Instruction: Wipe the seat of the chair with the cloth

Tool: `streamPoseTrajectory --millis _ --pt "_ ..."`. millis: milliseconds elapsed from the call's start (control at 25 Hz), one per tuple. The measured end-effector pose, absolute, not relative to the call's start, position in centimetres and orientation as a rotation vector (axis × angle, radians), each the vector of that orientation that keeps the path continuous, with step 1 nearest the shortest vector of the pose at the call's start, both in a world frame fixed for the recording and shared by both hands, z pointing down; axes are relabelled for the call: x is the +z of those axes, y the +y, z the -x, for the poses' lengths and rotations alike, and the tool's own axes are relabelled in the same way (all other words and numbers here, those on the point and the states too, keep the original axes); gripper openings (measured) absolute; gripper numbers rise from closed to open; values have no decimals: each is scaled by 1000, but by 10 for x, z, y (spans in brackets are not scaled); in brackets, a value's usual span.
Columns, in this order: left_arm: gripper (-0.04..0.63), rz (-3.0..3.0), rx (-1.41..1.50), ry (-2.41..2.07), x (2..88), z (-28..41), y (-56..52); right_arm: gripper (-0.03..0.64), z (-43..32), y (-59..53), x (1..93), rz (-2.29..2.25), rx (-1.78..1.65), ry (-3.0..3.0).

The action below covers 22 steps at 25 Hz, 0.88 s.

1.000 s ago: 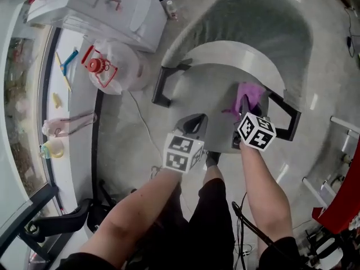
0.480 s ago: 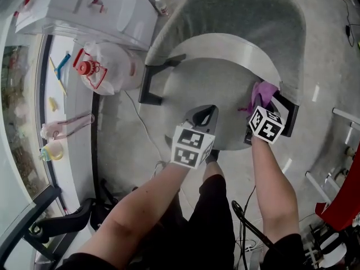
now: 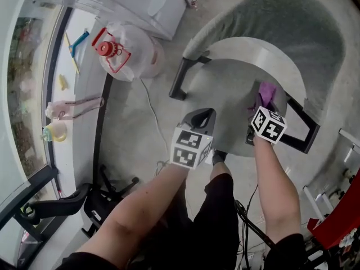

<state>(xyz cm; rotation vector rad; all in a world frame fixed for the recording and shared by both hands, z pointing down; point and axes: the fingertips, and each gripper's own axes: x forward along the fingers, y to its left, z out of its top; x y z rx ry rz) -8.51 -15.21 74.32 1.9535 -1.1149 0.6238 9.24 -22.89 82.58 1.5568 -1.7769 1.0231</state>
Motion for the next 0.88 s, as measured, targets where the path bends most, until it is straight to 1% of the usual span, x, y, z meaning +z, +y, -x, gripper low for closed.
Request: streamPoseTrajectory --millis 480,880 --pt "8 -1884 554 -1223 734 158 -151 66 41 -254 822 -1365 1069 -1934" --pt "7 -1818 504 -1305 735 203 -143 66 115 -261 822 -1209 1059 -2027"
